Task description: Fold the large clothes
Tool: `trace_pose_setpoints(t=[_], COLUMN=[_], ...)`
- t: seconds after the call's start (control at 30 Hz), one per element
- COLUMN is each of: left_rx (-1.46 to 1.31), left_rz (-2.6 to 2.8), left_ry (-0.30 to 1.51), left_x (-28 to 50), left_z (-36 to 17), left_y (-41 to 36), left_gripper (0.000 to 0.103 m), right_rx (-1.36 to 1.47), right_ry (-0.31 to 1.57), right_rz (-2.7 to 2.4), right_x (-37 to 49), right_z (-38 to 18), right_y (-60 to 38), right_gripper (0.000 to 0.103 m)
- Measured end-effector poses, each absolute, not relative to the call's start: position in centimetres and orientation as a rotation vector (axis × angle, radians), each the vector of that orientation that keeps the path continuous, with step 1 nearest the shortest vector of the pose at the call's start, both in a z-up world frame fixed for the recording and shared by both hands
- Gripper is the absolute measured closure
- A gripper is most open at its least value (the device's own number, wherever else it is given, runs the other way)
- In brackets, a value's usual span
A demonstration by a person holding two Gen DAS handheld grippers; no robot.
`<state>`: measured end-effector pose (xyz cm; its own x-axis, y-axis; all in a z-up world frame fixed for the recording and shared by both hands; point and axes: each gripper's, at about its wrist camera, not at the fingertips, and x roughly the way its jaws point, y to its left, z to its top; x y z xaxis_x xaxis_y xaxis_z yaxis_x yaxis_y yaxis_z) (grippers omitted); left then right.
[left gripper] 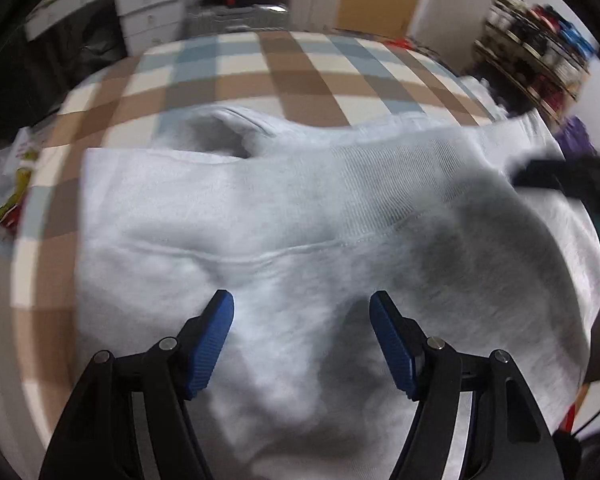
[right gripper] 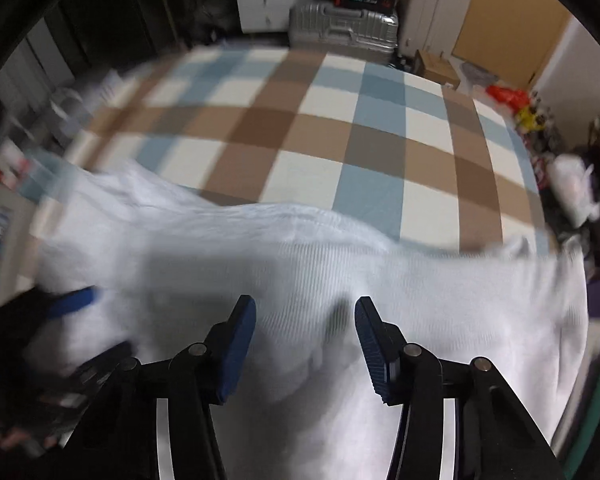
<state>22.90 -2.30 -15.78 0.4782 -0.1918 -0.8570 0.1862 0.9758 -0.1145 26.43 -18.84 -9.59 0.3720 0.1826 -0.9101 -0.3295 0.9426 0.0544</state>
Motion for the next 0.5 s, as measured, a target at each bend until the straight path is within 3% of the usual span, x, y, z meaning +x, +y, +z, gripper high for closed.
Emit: trace_pose_setpoints(t=[0.07, 0.13, 0.23, 0.27, 0.3, 0.4, 0.5], left_rx=[-0.034, 0.015, 0.035, 0.034, 0.026, 0.021, 0.009], left_rz=[-0.311, -0.39, -0.37, -0.359, -0.343, -0.307, -0.285], left_ry=[0.946, 0.894, 0.994, 1.046, 1.111, 1.08, 1.089], left_x=[21.0, 19.7, 20.8, 21.4, 22.2, 22.6, 22.6], left_z=[-13.7, -12.5, -14.9, -16.0, -17.3, -17.2, -17.5], left_y=[-3.0, -5.0, -6.9, -7.1, -7.3, -6.7, -5.7], left_gripper=[0.037, 0.037, 0.037, 0.037, 0.037, 0.034, 0.025], right_rx=[-0.182, -0.226, -0.229, -0.197, -0.211, -0.289, -0.257], right_ry=[1.141, 1.167, 1.232, 1.174, 1.144, 1.178, 1.17], right_rz=[0.343, 0.348, 0.329, 0.312, 0.3, 0.26, 0.254], right_x=[24.1, 22.5, 22.0, 21.8, 21.6, 21.8, 22.2], right_z=[-9.1, -10.3, -14.9, -15.7, -15.7, -14.8, -12.0], right_y=[-19.5, -19.8, -20.1, -20.3, -20.0, -18.6, -19.5], right_gripper=[0.065, 0.065, 0.066, 0.065, 0.064, 0.065, 0.067])
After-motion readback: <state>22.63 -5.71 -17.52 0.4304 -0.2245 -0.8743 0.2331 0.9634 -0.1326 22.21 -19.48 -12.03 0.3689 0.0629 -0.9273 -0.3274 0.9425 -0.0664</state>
